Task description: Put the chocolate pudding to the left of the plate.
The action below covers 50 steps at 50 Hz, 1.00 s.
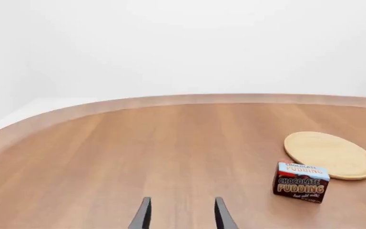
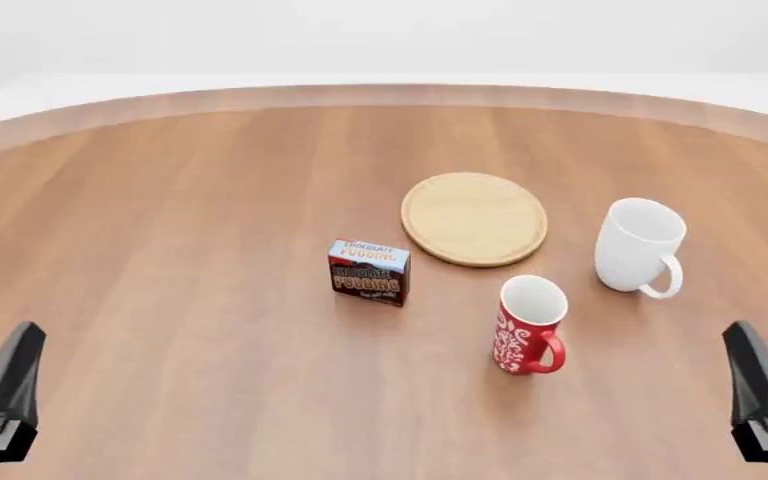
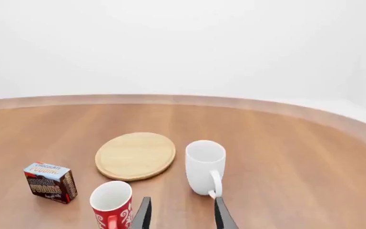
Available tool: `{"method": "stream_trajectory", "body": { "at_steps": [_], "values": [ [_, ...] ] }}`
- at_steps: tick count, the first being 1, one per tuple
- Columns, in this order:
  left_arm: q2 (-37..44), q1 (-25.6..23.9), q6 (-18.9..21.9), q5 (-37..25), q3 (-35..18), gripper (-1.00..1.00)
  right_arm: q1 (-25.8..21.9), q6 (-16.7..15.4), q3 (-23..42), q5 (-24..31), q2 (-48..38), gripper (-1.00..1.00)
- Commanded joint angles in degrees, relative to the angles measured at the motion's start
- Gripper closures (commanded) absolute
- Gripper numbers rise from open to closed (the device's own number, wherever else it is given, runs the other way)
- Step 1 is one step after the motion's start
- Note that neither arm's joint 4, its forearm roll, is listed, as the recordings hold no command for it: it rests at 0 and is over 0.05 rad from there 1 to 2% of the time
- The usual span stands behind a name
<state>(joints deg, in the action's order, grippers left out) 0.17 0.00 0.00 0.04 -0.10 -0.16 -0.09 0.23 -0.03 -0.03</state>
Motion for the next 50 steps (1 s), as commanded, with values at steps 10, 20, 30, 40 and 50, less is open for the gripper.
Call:
{"method": "stream_trajectory", "body": {
  "at_steps": [10,20,30,40,50],
  "values": [
    [0.3,0.0,0.0,0.1,-0.1,-1.0,0.3,-1.1,0.5,-0.1,-0.4,-1.0],
    [0.3,0.0,0.0,0.1,-0.1,-1.0,-1.8,-1.0,13.3,6.7,-1.5,-1.0],
    [0.3,0.0,0.0,0.1,-0.1,-1.0,-7.2,-10.5,25.0,6.5,-14.5,-1.0],
    [0.3,0.0,0.0,0.1,-0.1,-1.0,-9.0,-19.9,38.5,13.2,-28.1,-1.0],
    [0.3,0.0,0.0,0.1,-0.1,-1.0,-12.9,-26.4,49.4,17.2,-44.3,-1.0]
  ]
}}
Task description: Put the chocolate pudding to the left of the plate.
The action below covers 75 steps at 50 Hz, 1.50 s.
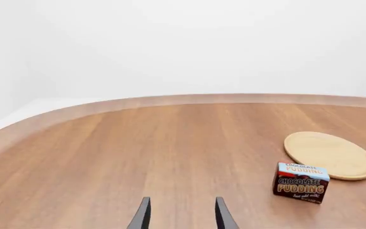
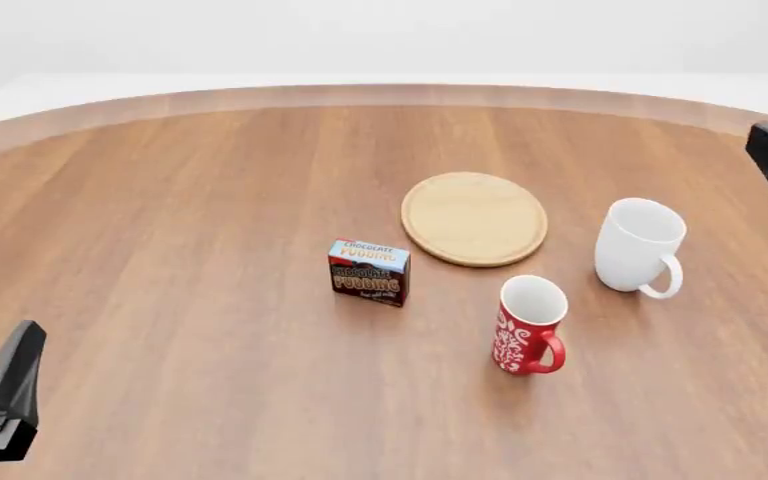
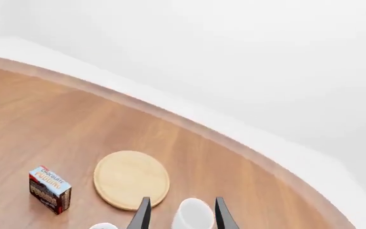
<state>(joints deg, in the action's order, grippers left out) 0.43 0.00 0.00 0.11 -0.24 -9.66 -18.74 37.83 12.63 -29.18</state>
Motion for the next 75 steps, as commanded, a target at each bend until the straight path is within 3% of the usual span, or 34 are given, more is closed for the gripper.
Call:
{"method": "stream_trajectory", "body": {
  "at_steps": [1,6,14,20,22,24,28,31,40,46,62,75],
  "values": [
    [0.0,0.0,0.0,0.0,0.0,-1.0,-3.5,-8.3,12.8,4.9,-16.2,-1.0],
    [0.0,0.0,0.0,0.0,0.0,-1.0,-4.7,-12.9,17.3,7.4,-22.5,-1.0],
    [0.0,0.0,0.0,0.0,0.0,-1.0,-6.4,-16.3,19.0,11.4,-30.0,-1.0],
    [0.0,0.0,0.0,0.0,0.0,-1.0,-8.2,-14.1,22.9,13.3,-34.6,-1.0],
    [0.0,0.0,0.0,0.0,0.0,-1.0,-7.1,-14.7,23.9,12.1,-36.7,-1.0],
    [0.0,0.0,0.0,0.0,0.0,-1.0,-9.3,-12.3,25.7,14.3,-39.2,-1.0],
    [0.0,0.0,0.0,0.0,0.0,-1.0,-10.4,-11.0,27.2,15.3,-41.0,-1.0],
    [0.0,0.0,0.0,0.0,0.0,-1.0,-14.5,-10.1,28.2,17.3,-42.6,-1.0],
    [0.0,0.0,0.0,0.0,0.0,-1.0,-15.7,-10.8,28.7,16.8,-45.5,-1.0],
    [0.0,0.0,0.0,0.0,0.0,-1.0,-19.3,-9.2,26.8,16.1,-47.2,-1.0],
    [0.0,0.0,0.0,0.0,0.0,-1.0,-20.9,-8.2,24.7,12.0,-51.7,-1.0],
    [0.0,0.0,0.0,0.0,0.0,-1.0,-21.5,-8.3,28.5,10.6,-58.0,-1.0]
  ]
}}
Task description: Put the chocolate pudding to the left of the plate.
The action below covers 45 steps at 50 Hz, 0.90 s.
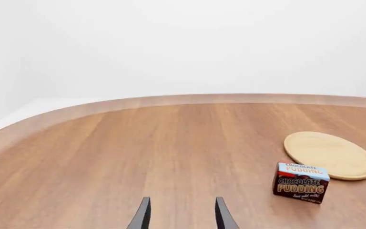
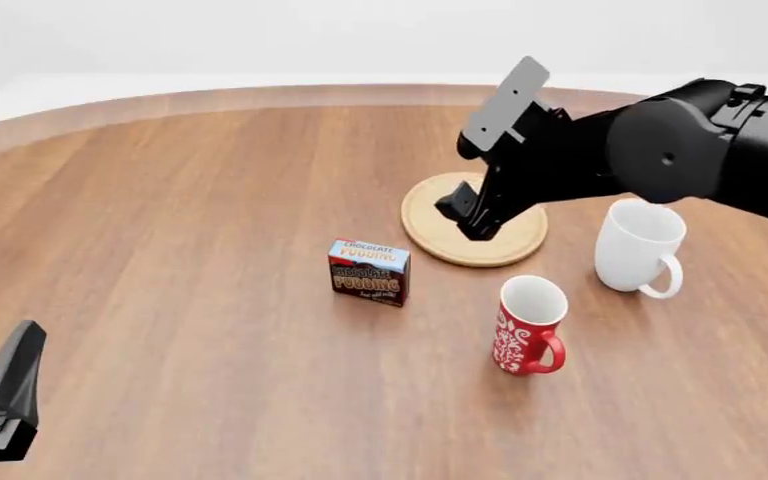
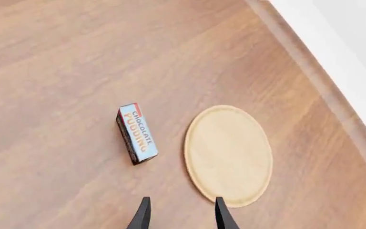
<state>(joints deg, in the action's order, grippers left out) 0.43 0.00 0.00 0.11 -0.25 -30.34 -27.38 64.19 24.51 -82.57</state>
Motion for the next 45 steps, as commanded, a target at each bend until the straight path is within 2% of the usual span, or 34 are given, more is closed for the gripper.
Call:
{"method": "stream_trajectory", "body": {
  "at_steps": [1,24,45],
  "values": [
    [0.0,0.0,0.0,0.0,0.0,-1.0,-1.0,0.4,2.3,-1.4,-4.9,-1.0],
    [0.0,0.0,0.0,0.0,0.0,-1.0,-4.6,2.4,3.5,-4.5,-11.9,-1.0],
    [0.0,0.0,0.0,0.0,0.0,-1.0,-4.7,3.2,4.2,-7.1,-16.8,-1.0]
  ]
}}
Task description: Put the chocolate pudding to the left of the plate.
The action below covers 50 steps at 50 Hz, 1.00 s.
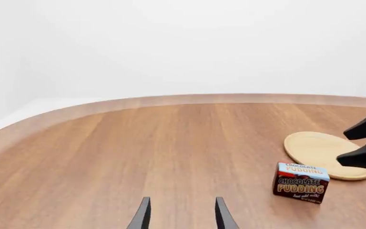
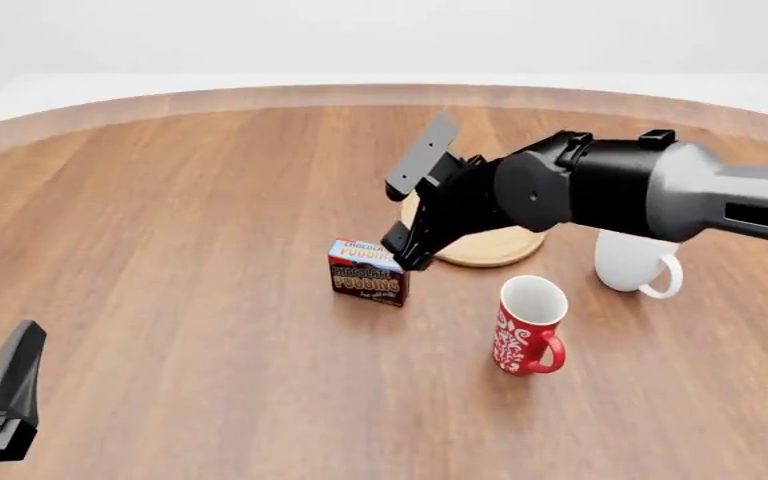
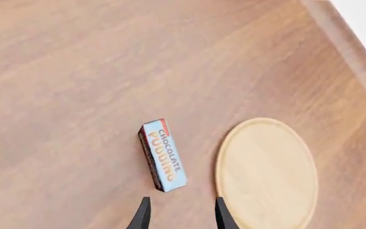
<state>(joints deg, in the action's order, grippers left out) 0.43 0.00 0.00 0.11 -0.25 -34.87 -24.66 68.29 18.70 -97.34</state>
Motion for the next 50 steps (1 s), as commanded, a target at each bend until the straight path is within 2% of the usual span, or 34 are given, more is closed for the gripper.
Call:
{"method": "stream_trajectory", "body": {
  "at_steps": [1,13,32,50],
  "values": [
    [0.0,0.0,0.0,0.0,0.0,-1.0,-0.1,0.4,0.0,-1.3,-2.2,-1.0],
    [0.0,0.0,0.0,0.0,0.0,-1.0,-0.1,1.5,0.1,-3.9,-4.8,-1.0],
    [0.0,0.0,0.0,0.0,0.0,-1.0,0.6,0.8,2.3,-4.2,-7.8,-1.0],
    [0.0,0.0,0.0,0.0,0.0,-1.0,-0.5,1.9,2.6,-6.0,-10.8,-1.0]
  ]
}}
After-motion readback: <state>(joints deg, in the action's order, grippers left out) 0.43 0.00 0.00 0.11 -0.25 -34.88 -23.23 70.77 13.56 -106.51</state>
